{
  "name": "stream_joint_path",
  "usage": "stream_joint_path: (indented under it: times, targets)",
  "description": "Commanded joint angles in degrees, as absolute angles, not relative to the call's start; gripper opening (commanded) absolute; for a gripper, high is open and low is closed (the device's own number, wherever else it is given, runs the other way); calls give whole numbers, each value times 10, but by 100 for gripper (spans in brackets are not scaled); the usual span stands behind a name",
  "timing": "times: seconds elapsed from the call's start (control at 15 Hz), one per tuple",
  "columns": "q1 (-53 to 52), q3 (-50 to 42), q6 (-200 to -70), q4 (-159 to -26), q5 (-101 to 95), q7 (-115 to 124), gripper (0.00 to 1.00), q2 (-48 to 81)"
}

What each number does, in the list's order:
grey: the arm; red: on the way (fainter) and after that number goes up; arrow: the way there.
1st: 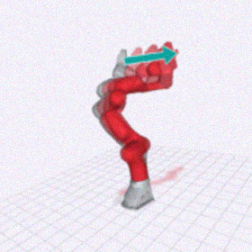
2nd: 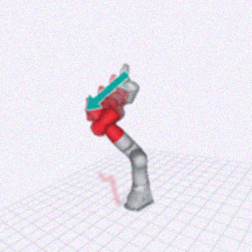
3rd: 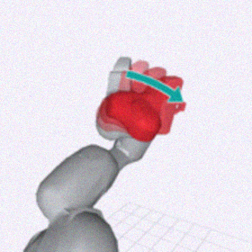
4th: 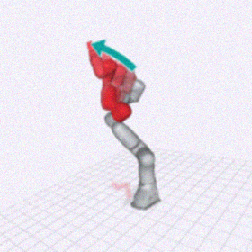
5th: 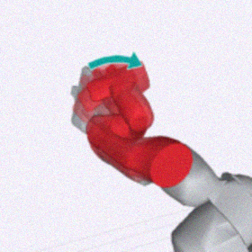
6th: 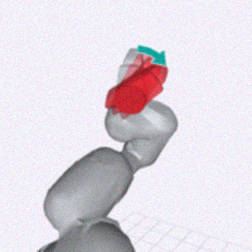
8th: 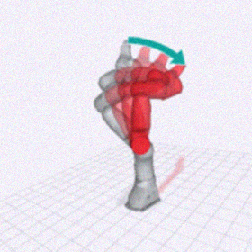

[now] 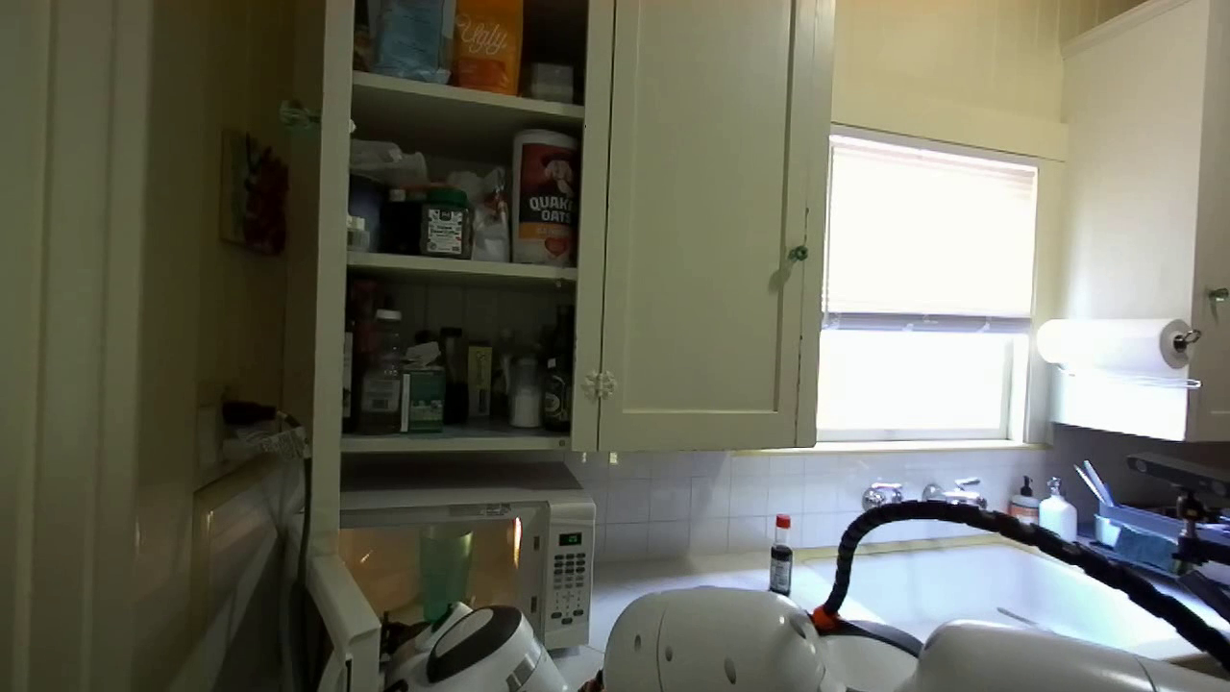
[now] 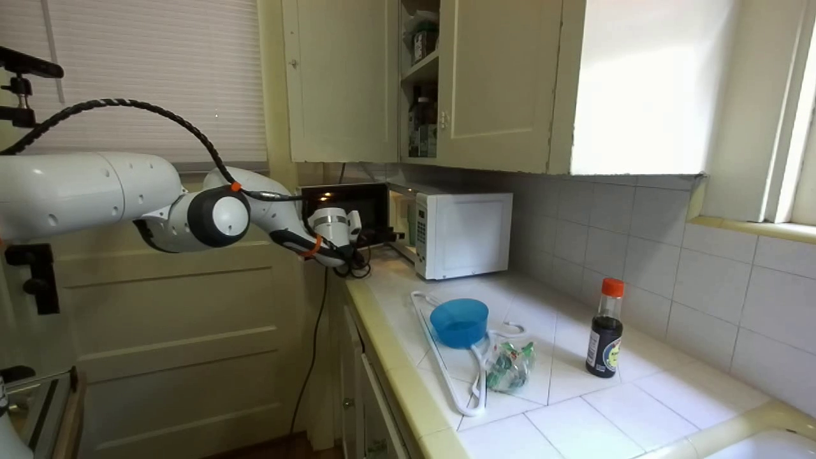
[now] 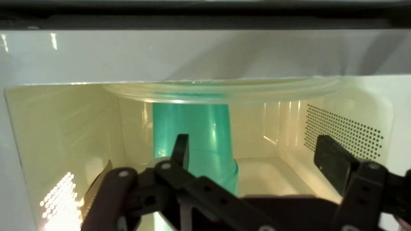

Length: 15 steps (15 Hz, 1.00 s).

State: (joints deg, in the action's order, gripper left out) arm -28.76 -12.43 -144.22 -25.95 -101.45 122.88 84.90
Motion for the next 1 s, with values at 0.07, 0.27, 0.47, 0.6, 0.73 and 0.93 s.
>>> stream_joint_path:
  times: [0.07,0.27,0.47,0.6,0.73,0.93]
  targets:
    - [-300,-140,-1382,-281,-1030,1303,100,850]
    - [-293,-141,-1363,-279,-1021,1308,100,850]
    - [-277,-133,-1370,-276,-1010,1289,100,844]
    - [-263,-126,-1397,-283,-1005,1274,100,834]
    - [-251,-121,-1420,-289,-1002,1252,100,822]
    - [-229,-109,-1476,-298,-995,1189,100,801]
